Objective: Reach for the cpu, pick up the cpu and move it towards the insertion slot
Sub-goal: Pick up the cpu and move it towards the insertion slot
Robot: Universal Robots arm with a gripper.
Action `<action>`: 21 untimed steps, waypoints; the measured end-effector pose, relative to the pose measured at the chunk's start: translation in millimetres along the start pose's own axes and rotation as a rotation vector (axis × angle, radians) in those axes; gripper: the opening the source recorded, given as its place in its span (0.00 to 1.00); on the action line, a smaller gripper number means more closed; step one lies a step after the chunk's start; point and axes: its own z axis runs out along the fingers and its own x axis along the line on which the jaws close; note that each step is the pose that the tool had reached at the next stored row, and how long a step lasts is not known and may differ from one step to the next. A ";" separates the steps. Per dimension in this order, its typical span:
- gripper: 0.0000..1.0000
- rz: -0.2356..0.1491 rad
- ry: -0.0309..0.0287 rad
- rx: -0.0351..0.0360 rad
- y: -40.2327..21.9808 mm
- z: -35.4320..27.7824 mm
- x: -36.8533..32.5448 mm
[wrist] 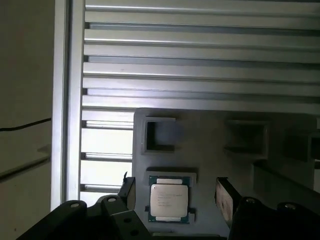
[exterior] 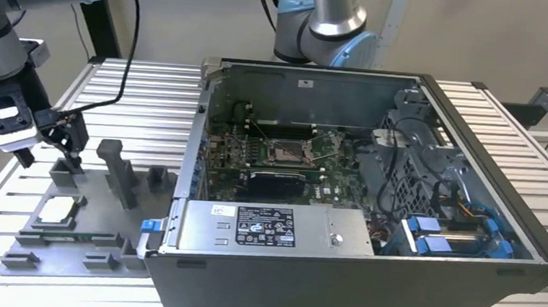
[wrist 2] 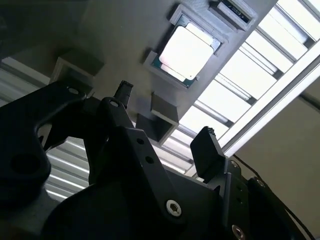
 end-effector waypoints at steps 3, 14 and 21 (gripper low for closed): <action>1.00 0.000 0.0001 0.0000 -0.2 3.7 0.0; 1.00 0.002 0.0008 0.0000 -17.5 15.8 2.8; 1.00 0.004 0.0012 0.0000 -32.3 26.1 3.4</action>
